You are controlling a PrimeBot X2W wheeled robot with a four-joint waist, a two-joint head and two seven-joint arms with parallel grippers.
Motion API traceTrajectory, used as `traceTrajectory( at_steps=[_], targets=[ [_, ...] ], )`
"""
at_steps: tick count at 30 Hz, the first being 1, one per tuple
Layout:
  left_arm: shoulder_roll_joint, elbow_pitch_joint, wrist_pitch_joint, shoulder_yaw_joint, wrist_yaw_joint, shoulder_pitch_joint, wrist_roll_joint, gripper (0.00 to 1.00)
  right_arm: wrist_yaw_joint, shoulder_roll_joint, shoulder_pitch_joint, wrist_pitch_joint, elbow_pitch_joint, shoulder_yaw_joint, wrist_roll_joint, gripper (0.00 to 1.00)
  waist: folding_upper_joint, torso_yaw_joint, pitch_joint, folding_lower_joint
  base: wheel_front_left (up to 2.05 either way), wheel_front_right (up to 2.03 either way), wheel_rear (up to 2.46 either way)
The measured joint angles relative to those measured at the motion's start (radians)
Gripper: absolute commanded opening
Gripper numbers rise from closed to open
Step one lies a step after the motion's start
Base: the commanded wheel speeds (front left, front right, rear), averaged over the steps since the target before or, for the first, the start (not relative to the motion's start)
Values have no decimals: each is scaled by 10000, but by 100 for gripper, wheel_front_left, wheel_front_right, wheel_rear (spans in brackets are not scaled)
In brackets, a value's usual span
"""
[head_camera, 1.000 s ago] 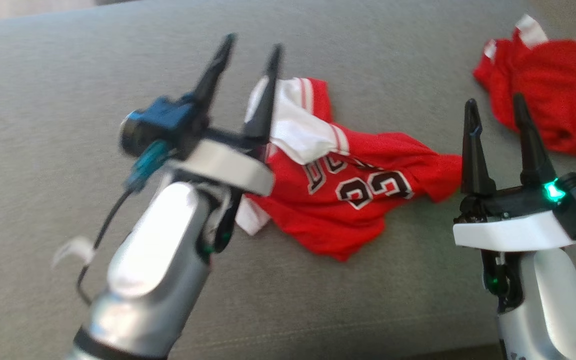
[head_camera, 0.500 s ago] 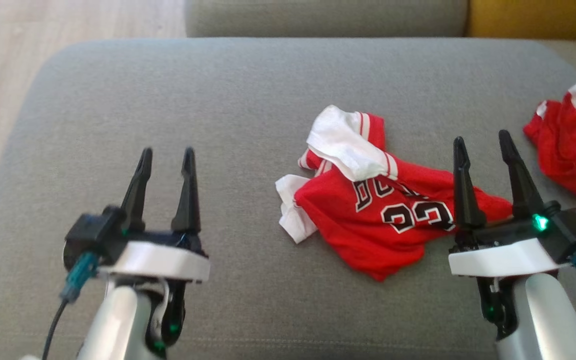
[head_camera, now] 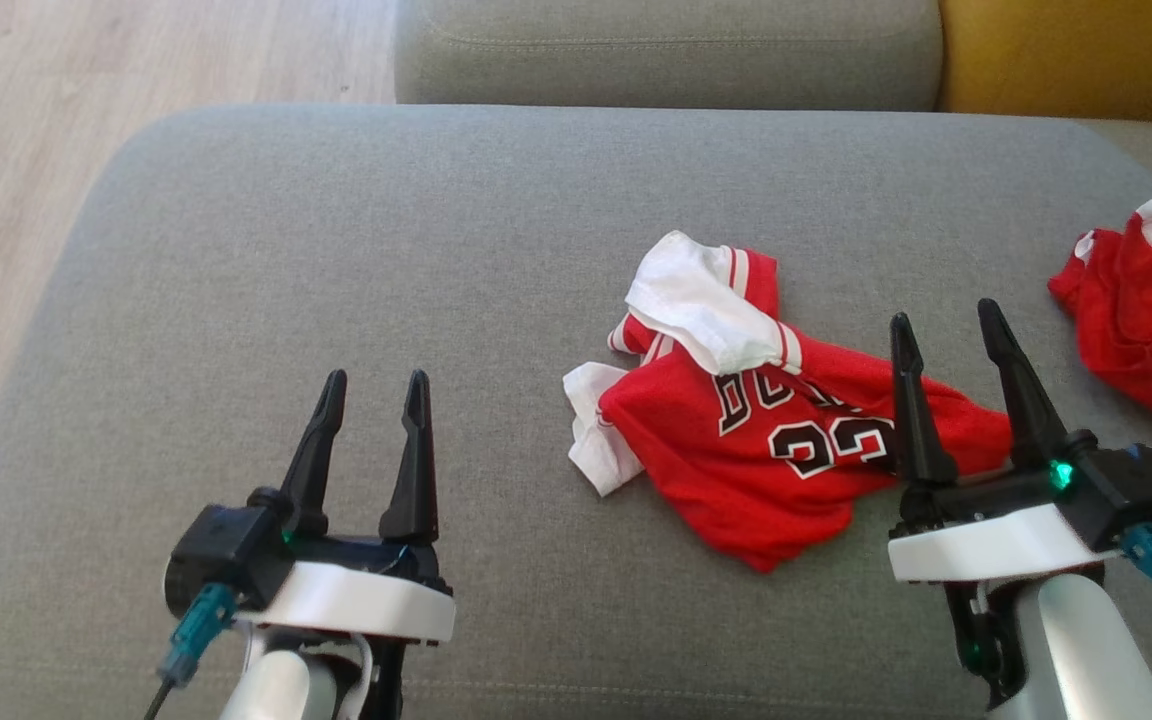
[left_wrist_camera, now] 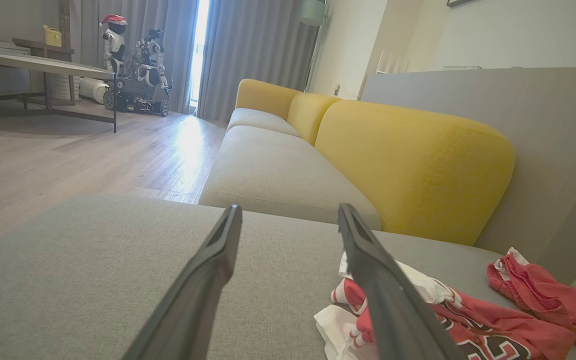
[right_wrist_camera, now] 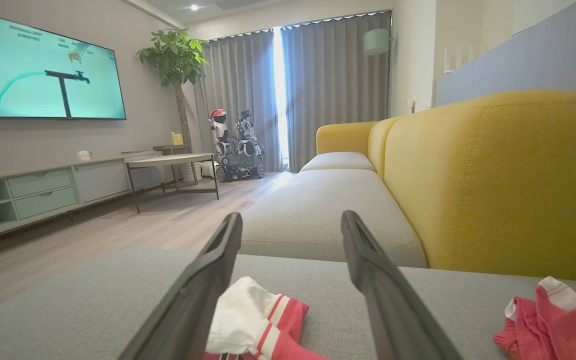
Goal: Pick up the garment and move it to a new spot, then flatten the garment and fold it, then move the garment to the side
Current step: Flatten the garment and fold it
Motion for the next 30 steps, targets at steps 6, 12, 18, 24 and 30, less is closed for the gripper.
traceTrajectory(
  at_steps=[6, 12, 18, 24, 30],
  targets=[
    [2, -102, 0, 12, 90, -9, 4, 100, 0, 0, -1, 2, 25, 15, 0, 100, 0, -94, 59, 0, 0, 0, 0],
    [2, -125, 0, -4, 132, -23, 4, 100, 0, -2, -12, 332, 301, 311, -142, 100, 0, -92, 190, 0, 0, 0, 0],
    [2, -123, 0, -291, 165, -97, 0, 100, 0, -376, -560, 955, 963, 1582, -537, 100, 0, 68, 510, 0, 0, 0, 0],
    [2, -119, 0, -493, 251, -554, -130, 100, 0, -1315, -1780, 1327, 2090, 2353, -633, 100, 0, 438, 915, 0, 0, 0, 0],
    [-2, -119, 0, -688, 339, -659, -311, 100, 0, -1852, -2610, 1375, 3116, 2982, -725, 100, 0, 948, 1243, 0, 0, 0, 0]
  ],
)
